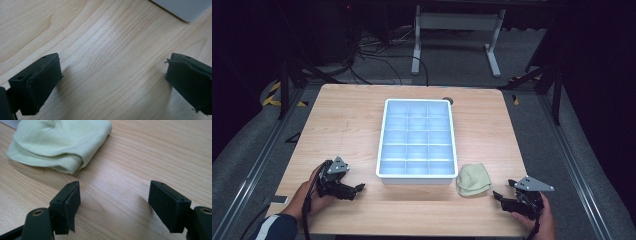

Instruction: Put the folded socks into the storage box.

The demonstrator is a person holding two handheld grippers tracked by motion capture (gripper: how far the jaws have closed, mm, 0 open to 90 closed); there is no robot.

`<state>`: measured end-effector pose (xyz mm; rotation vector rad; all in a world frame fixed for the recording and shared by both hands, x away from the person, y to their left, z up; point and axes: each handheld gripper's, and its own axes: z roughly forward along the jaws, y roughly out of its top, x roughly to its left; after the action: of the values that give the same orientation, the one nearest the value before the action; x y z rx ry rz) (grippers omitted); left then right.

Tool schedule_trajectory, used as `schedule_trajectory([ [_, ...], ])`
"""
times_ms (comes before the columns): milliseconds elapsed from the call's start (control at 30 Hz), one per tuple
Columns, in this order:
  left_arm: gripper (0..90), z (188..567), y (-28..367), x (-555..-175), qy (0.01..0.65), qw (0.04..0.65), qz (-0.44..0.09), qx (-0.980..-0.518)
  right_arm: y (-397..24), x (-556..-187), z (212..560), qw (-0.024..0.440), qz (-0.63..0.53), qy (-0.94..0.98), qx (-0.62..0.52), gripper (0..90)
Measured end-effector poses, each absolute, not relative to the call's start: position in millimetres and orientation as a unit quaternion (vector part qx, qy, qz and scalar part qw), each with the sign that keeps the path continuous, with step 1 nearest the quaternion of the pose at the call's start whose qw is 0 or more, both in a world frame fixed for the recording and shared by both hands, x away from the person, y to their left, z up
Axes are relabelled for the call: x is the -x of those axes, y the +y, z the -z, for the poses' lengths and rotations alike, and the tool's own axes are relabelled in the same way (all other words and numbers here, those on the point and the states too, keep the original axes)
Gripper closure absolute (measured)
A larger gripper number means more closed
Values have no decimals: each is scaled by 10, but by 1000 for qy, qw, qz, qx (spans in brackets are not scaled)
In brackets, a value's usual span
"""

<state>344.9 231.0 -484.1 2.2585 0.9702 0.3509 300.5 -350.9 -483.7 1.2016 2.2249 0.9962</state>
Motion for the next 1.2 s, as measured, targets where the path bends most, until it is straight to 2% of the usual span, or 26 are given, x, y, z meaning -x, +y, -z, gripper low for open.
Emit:
schedule_trajectory([
  [800, 4, 4849, 2422, -3427, 346, 331, -124, -869, -3531, -3032, 4840, 199, -359, 799, -439, 243],
  [1000, 4, 4849, 2423, -3425, 347, 331, -125, -869, -3532, -3019, 4821, 203, -358, 801, -434, 286],
  [1200, 4, 4850, 2422, -3424, 348, 331, -126, -868, -3571, -3024, 4784, 204, -375, 790, -439, 289],
])
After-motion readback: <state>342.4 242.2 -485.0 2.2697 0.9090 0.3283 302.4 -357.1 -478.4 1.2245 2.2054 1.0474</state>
